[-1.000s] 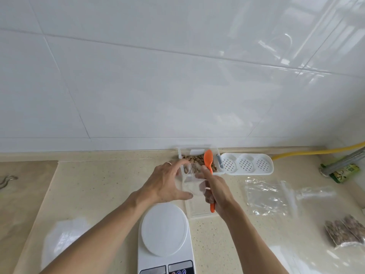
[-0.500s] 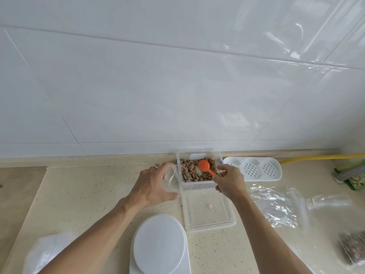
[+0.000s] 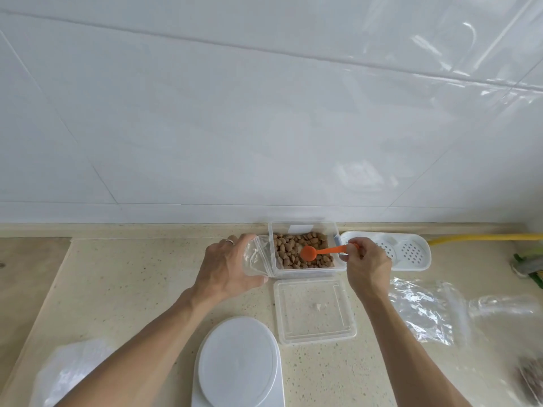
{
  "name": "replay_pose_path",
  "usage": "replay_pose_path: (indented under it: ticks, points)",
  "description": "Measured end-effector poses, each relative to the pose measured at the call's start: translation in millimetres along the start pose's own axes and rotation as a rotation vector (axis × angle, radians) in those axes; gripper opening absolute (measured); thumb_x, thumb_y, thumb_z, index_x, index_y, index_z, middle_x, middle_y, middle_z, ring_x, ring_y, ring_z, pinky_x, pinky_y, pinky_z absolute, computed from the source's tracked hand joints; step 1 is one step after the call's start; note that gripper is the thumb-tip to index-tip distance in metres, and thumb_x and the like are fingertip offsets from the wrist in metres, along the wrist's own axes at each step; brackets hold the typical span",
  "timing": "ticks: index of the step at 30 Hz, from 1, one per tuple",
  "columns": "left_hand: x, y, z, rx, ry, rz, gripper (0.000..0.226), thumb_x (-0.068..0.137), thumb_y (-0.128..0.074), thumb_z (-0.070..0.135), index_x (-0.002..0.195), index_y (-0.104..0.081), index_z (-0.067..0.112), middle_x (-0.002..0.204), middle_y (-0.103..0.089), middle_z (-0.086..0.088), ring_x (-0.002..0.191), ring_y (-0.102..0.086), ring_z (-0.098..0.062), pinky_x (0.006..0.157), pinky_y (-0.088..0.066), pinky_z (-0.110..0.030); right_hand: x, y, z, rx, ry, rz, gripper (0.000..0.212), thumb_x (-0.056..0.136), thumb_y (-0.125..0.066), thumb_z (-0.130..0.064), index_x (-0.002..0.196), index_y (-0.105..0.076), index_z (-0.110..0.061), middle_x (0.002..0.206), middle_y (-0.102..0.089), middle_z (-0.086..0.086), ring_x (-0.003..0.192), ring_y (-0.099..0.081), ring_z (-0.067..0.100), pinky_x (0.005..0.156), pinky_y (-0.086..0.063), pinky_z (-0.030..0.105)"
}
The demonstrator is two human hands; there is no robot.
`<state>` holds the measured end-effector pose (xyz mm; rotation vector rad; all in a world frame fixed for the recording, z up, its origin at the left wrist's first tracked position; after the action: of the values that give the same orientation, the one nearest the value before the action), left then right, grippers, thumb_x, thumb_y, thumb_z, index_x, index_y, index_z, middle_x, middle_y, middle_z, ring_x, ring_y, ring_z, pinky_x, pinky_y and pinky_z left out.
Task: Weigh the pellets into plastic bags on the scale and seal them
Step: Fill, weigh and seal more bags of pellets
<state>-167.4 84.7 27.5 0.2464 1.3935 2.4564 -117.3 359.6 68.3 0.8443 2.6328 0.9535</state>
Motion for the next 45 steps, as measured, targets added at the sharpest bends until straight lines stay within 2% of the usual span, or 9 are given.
replay_pose_path:
  ticks: [5,9,13,20,25,30,37,40,45]
  points:
    - [1.7,0.4,-2.8,0.059,-0.008,0.035,0.087,0.058,-0.059,0.070,0.133,-0.038,0.031,0.097,-0.056,0.005,0.094,-0.056,-0.017,0.093,-0.043,-0.038,-9.4,-27.2,2.6,0.152,-0.100,-0.131,0.016,0.097,-0.057,-0.008,0.088,-0.067,-0.017,0.073,-0.072,0.005,0.066,-0.073,0.017,0.068,-0.062,0.042]
    - [5.8,2.9,2.8,0.159,-0.037,0.043,0.087,0.060,-0.064,0.068,0.134,-0.037,0.031,0.104,-0.060,0.001,0.099,-0.057,-0.019,0.098,-0.039,-0.037,-14.4,-31.0,25.6,0.388,-0.383,-0.059,0.011,0.097,-0.059,-0.008,0.102,-0.068,-0.007,0.075,-0.074,0.012,0.066,-0.073,0.019,0.062,-0.059,0.029]
    - [17.4,9.0,15.1,0.229,-0.059,0.054,0.090,0.061,-0.068,0.066,0.137,-0.037,0.028,0.109,-0.060,-0.003,0.105,-0.056,-0.023,0.100,-0.035,-0.039,-14.6,-15.5,37.2,0.510,-0.477,0.021,0.011,0.098,-0.057,-0.007,0.102,-0.066,-0.002,0.080,-0.072,0.017,0.066,-0.072,0.020,0.056,-0.056,0.023]
    - [50.2,6.5,44.9,0.388,-0.105,-0.010,0.084,0.063,-0.068,0.062,0.133,-0.040,0.026,0.112,-0.061,-0.005,0.108,-0.055,-0.024,0.099,-0.034,-0.040,-8.5,20.8,32.2,0.594,-0.461,0.069,0.010,0.098,-0.057,-0.009,0.093,-0.065,-0.012,0.084,-0.073,0.009,0.054,-0.067,0.011,0.060,-0.055,0.026]
    - [60.9,1.9,62.7,0.412,-0.131,-0.073,0.088,0.061,-0.069,0.060,0.135,-0.037,0.027,0.115,-0.057,-0.002,0.112,-0.051,-0.023,0.102,-0.030,-0.041,-7.4,36.0,6.0,0.537,-0.309,0.000,0.009,0.097,-0.058,-0.009,0.098,-0.068,-0.008,0.078,-0.074,0.007,0.051,-0.064,0.011,0.053,-0.053,0.023]
    - [58.1,1.7,83.1,0.277,-0.231,-0.063,0.090,0.059,-0.064,0.058,0.137,-0.036,0.023,0.115,-0.056,-0.001,0.115,-0.050,-0.021,0.105,-0.027,-0.040,-12.1,28.3,-18.7,0.489,-0.222,-0.121,0.010,0.095,-0.059,-0.007,0.093,-0.069,-0.009,0.072,-0.072,0.008,0.050,-0.063,0.013,0.048,-0.048,0.018]
    - [55.2,-3.9,66.0,0.036,-0.048,-0.189,0.121,0.050,-0.064,0.068,0.148,-0.020,0.012,0.136,-0.045,-0.006,0.126,-0.041,-0.024,0.106,-0.026,-0.037,-14.0,24.6,-2.0,0.602,-0.306,-0.127,0.009,0.096,-0.060,-0.008,0.093,-0.069,-0.008,0.079,-0.074,0.007,0.052,-0.061,0.014,0.052,-0.047,0.025]
    - [54.5,-14.7,58.0,0.027,-0.021,-0.221,0.113,0.054,-0.073,0.055,0.146,-0.024,0.013,0.137,-0.043,-0.006,0.128,-0.039,-0.024,0.104,-0.027,-0.036,-14.7,22.8,3.0,0.585,-0.314,-0.116,0.010,0.096,-0.060,-0.008,0.091,-0.069,-0.010,0.079,-0.075,0.006,0.051,-0.061,0.015,0.052,-0.048,0.025]
    - [57.0,-20.9,50.2,-0.053,-0.029,-0.167,0.085,0.050,-0.073,0.054,0.122,-0.040,0.025,0.110,-0.047,0.005,0.103,-0.048,-0.017,0.084,-0.031,-0.032,-11.0,20.5,-0.5,0.542,-0.274,-0.126,0.010,0.096,-0.060,-0.009,0.091,-0.069,-0.011,0.074,-0.074,0.004,0.050,-0.061,0.013,0.051,-0.049,0.023]
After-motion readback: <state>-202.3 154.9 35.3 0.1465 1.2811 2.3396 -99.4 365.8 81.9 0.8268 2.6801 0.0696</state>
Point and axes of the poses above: each hand's wrist, its own x-axis towards the middle knuckle, its own y-axis out of the back of the hand, z = x × y, the point moved 6 cm from there along x, towards the middle knuckle
